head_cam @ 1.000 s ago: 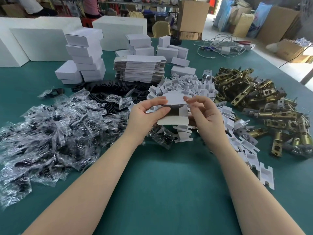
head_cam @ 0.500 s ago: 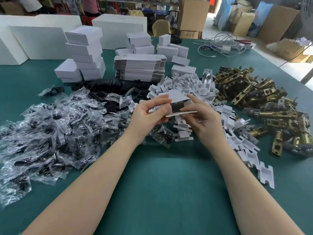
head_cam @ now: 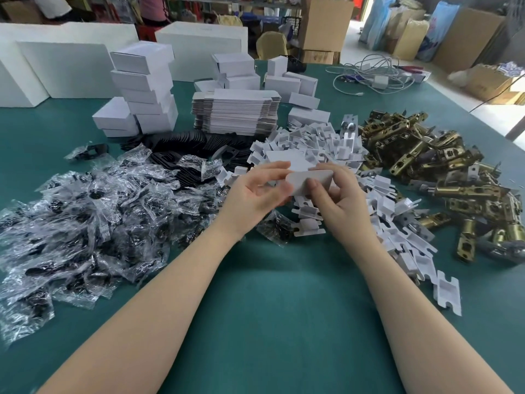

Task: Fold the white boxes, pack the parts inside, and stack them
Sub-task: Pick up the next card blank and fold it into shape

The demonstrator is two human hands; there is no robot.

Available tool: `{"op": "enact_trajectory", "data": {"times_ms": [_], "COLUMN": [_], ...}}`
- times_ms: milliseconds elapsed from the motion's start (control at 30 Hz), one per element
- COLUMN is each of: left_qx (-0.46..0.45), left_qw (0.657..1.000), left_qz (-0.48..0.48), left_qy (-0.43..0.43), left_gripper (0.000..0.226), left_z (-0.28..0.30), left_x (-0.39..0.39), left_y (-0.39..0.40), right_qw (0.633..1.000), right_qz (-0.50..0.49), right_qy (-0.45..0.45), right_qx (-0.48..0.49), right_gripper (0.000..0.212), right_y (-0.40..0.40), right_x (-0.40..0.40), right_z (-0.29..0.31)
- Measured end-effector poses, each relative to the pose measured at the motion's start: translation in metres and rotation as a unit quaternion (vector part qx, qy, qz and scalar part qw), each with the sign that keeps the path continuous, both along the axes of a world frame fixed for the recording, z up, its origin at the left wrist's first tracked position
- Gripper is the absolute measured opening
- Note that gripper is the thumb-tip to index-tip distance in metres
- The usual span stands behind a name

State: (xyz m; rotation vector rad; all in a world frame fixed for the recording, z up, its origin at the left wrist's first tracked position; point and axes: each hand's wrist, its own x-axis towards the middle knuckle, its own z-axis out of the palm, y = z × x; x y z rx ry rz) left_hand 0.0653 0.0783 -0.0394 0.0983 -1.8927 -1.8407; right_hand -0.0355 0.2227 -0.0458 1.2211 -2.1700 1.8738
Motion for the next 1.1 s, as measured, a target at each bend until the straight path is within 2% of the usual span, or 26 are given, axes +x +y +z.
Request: {"op": "enact_trajectory", "data": {"times_ms": [67,133,267,367,533,633,733,900,1000,1100], "left_qx": [-0.051,-0.051,-0.078,-0.125,-0.046,-0.04,-0.034,0.025,0.059,0.105], "left_qw": [0.998,0.997,0.995,0.987,0.989,0.987,0.987,0.994,0.994,0.989], "left_qz": [0.043,0.051,0.07,0.1,0.138,0.155,0.155,0.102,0.088,0.1], "left_qy": [0.003,0.0,0.004,0.001,-0.018,-0.019,-0.008,-0.007,0.006,0.015], "left_gripper": [0.022,0.014,0.025,0.028,0.011,0.011,0.022,0.036,0.037,0.035], "left_z": [-0.004,-0.007,-0.009,-0.007,-0.005,-0.004,-0.007,-0.008,-0.008,-0.008], "left_x": [-0.002,-0.005,-0.006,-0.004,-0.006,-0.007,-0.007,-0.007,-0.008,-0.01], "left_y": [0.002,0.003,0.007,0.016,0.016,0.017,0.018,0.018,0.017,0.019], "right_qw": [1.0,0.999,0.991,0.992,0.992,0.991,0.985,0.979,0.968,0.94], "right_qz": [-0.016,-0.037,-0.03,-0.055,-0.073,-0.079,-0.078,-0.059,-0.047,-0.017], "right_qy": [-0.01,-0.006,-0.118,-0.096,-0.085,-0.091,-0.133,-0.177,-0.216,-0.305], "right_qx": [-0.017,-0.021,-0.048,-0.061,-0.051,-0.063,-0.071,-0.087,-0.115,-0.152], "right_gripper": [0.02,0.022,0.006,0.014,0.019,0.018,0.01,0.04,0.043,0.041], "right_y": [-0.002,-0.002,-0.001,-0.002,-0.005,-0.008,-0.009,-0.008,-0.009,-0.011], "right_x": [0.003,0.004,0.005,0.007,0.011,0.014,0.015,0.018,0.015,0.013], "right_z": [0.002,0.003,0.002,0.003,-0.001,-0.001,-0.001,0.002,0.001,-0.001]}}
